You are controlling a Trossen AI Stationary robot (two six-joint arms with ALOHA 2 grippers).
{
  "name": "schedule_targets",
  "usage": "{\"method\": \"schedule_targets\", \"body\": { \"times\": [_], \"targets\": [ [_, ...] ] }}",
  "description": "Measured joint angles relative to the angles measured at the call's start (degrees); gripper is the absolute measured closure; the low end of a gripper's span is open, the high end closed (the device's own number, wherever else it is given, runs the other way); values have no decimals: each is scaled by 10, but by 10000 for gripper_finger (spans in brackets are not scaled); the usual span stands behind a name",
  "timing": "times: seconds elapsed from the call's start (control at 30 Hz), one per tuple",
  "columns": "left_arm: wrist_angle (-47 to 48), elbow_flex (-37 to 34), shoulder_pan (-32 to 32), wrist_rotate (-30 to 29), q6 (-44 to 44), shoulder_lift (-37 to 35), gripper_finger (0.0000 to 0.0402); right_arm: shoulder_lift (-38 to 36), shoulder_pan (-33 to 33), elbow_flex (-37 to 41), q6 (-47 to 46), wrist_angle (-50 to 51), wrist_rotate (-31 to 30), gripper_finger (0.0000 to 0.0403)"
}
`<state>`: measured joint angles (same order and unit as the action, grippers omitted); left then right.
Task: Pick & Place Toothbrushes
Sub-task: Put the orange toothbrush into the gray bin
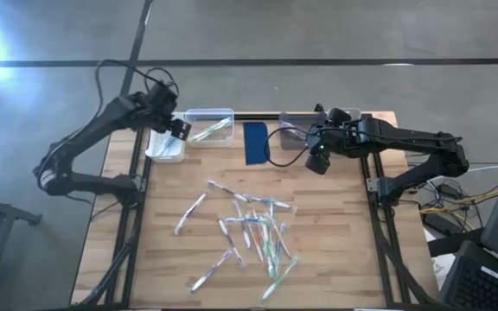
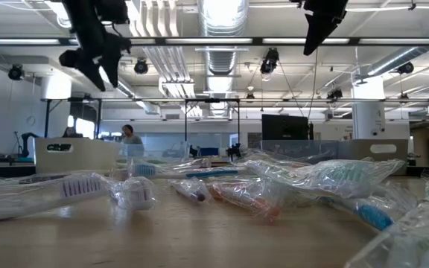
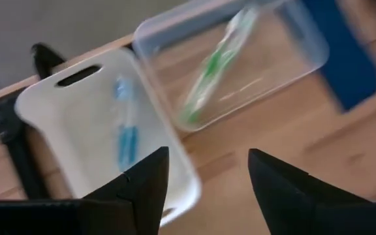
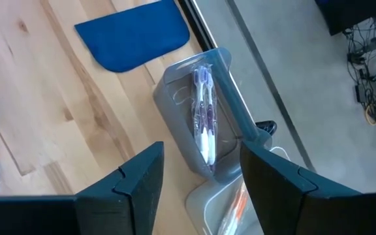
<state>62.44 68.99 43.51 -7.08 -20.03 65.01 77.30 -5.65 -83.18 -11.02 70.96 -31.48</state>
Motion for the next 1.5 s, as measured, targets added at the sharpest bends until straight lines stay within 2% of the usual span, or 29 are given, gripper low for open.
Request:
{"method": "schedule_targets", "body": {
  "times": [0.3,0.4,0.5,0.6,0.87,1.03,1.13,1.27,1.5],
  "targets": [
    [-41,63,-27,118,-29,-57,191,0,0,0,-21,-19,-1,230],
    [-103,61,-66,150,-30,-85,191,0,0,0,-21,-40,-1,240],
    [-142,58,-124,154,-22,-115,191,0,0,0,-21,-52,-1,250],
    [-171,58,-199,123,-14,-146,191,0,0,0,-20,-63,0,261],
    [-179,39,-435,-66,11,-199,193,0,0,0,-19,-122,0,287],
    [-178,-5,-544,-140,4,-217,211,0,0,0,-46,-157,11,303],
    [-178,-28,-577,-149,-2,-223,228,0,0,0,-68,-169,31,313],
    [-175,-45,-590,-148,-11,-231,251,0,0,0,-85,-171,41,328],
    [-129,-47,-591,-118,-7,-271,286,0,6,0,-171,-172,125,348]
  ]
}}
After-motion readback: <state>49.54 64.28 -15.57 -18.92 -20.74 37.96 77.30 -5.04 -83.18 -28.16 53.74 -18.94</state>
